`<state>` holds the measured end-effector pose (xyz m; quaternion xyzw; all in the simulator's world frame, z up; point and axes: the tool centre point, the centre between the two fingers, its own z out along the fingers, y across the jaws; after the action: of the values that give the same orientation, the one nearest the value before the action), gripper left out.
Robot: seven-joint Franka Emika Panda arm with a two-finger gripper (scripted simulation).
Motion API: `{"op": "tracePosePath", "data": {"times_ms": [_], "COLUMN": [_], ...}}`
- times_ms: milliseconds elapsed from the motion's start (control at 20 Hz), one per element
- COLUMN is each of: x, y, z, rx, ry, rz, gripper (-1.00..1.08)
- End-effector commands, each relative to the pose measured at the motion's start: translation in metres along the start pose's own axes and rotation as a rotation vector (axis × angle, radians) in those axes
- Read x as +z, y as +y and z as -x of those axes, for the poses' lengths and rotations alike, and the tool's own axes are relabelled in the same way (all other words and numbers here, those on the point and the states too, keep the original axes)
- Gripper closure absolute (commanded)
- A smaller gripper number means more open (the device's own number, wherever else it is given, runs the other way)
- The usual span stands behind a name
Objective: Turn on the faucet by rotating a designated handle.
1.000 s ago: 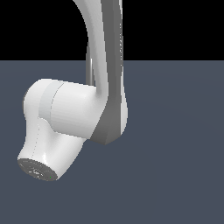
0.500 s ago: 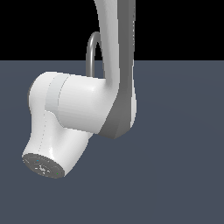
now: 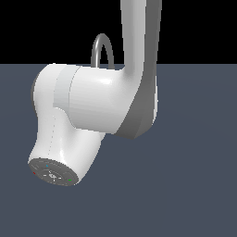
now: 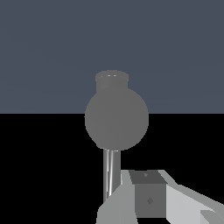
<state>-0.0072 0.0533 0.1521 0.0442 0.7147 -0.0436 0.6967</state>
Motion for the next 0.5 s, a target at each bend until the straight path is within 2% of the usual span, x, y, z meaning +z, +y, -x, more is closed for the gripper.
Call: {"op": "tracePosePath", "data": {"times_ms": [0,450], "x": [0.001,0.004], "y": [-0.011,-0.062], "z": [-0.001,-0.006], "rx": [-0.001,-0.001], "ry": [-0.003,-0.025], "rz": [-0.010,-0.041], "gripper": [1.08,1.08]}}
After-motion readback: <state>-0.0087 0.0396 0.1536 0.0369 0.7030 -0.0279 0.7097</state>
